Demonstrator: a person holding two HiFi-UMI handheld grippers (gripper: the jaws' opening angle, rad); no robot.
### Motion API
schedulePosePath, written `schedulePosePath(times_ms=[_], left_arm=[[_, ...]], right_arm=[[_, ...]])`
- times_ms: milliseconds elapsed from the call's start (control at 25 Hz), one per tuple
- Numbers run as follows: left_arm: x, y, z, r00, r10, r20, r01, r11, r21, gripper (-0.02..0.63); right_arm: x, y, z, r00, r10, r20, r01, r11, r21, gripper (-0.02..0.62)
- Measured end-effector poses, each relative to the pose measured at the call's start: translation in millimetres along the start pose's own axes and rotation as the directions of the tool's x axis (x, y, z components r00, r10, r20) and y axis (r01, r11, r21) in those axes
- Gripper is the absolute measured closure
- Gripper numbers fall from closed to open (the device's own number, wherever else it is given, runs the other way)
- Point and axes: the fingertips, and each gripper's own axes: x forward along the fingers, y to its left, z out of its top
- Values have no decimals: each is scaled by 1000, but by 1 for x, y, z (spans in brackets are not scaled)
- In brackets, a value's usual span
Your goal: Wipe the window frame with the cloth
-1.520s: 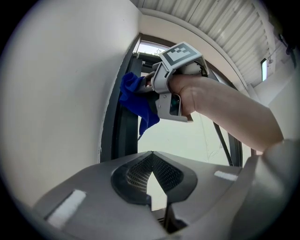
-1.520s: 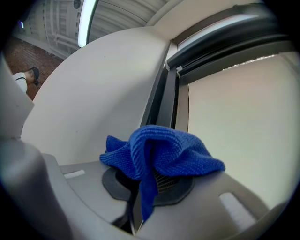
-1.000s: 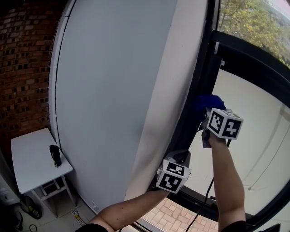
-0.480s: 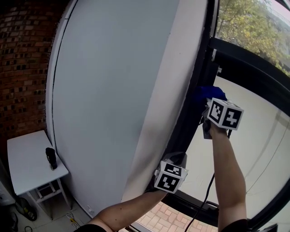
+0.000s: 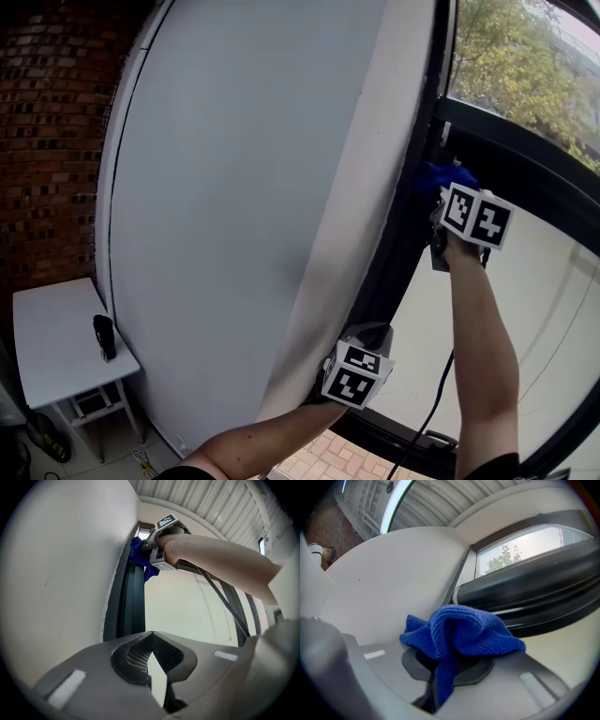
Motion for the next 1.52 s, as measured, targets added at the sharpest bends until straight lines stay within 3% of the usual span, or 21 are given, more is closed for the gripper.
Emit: schedulePosePath(times_ms=[800, 960, 1120, 1280, 1520], left_arm=[[6, -1, 41, 996, -65, 58, 63, 998, 30, 614], [6, -10, 33, 994, -99, 50, 97, 995, 35, 613], [3, -25, 23, 984, -168, 59, 165, 985, 43, 614], [-6, -31, 6, 983, -179, 32, 177, 983, 40, 614], [-29, -34, -9, 987, -157, 17, 156, 986, 55, 612]], right_arm=[[19, -13, 44, 998, -51, 21, 51, 998, 41, 543], [18, -13, 39, 999, -33, 35, 31, 999, 43, 543], [9, -17, 40, 997, 9, 80, -20, 990, 139, 541], [-11, -15, 20, 997, 25, 76, -31, 997, 74, 540], [-58, -1, -12, 994, 72, 77, -80, 992, 100, 540]])
